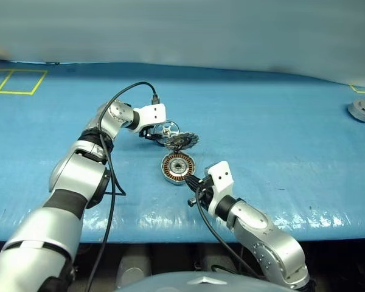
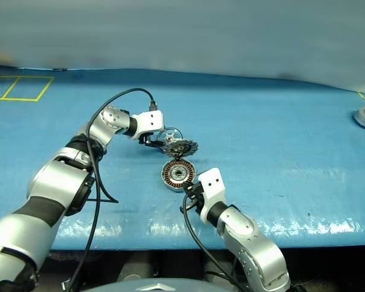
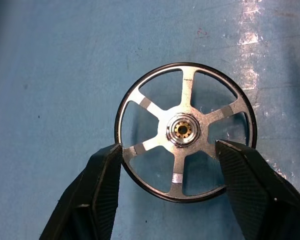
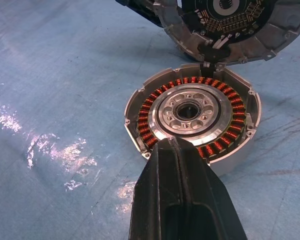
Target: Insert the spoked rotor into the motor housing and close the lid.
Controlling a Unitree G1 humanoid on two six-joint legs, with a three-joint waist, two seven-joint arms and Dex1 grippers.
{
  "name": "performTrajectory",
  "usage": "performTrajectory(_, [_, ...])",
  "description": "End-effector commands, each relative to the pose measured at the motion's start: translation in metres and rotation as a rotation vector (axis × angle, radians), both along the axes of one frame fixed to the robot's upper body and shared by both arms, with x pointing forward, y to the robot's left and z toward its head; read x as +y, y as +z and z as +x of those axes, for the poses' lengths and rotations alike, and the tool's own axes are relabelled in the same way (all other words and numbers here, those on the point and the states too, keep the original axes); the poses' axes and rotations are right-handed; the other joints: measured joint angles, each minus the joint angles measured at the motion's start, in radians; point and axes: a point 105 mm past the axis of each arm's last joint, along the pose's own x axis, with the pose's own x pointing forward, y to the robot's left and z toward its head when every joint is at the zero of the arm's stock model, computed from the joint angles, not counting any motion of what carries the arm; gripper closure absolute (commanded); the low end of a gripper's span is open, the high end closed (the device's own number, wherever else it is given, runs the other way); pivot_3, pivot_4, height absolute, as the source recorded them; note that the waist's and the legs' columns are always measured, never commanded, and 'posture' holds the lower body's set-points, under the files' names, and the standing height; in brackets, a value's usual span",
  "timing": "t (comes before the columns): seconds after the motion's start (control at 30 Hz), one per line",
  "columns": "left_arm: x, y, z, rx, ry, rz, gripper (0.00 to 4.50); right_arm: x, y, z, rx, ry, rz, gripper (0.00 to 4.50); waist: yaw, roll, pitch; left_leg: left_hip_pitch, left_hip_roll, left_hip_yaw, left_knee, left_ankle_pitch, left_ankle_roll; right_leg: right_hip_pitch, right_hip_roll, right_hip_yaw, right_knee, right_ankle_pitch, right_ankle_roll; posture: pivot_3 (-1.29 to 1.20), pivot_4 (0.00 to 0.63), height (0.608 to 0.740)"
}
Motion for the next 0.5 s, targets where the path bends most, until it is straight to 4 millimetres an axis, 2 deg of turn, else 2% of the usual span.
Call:
performTrajectory(0.03, [-0.0047,0.0098,0.0031,-0.023,-0.012,0.004,1.29,0.0012,0.0152,0.0013,-0.062,0.0,0.028,4.5,0.0,0.0,0.0,0.0,0.0,0.0,0.0,0.0,0.0,0.0,0.0,0.0,0.0,0.0,0.0,0.0,0.15,0.74])
performTrajectory(0.5, [-0.0116,0.0028,0.0015,-0.008,-0.022,0.032,1.29,0.003,0.0164,0.0013,-0.063,-0.01,0.036,4.5,0.0,0.0,0.0,0.0,0.0,0.0,0.001,0.0,0.0,0.001,0.0,0.0,0.0,0.0,0.0,0.0,0.15,0.74])
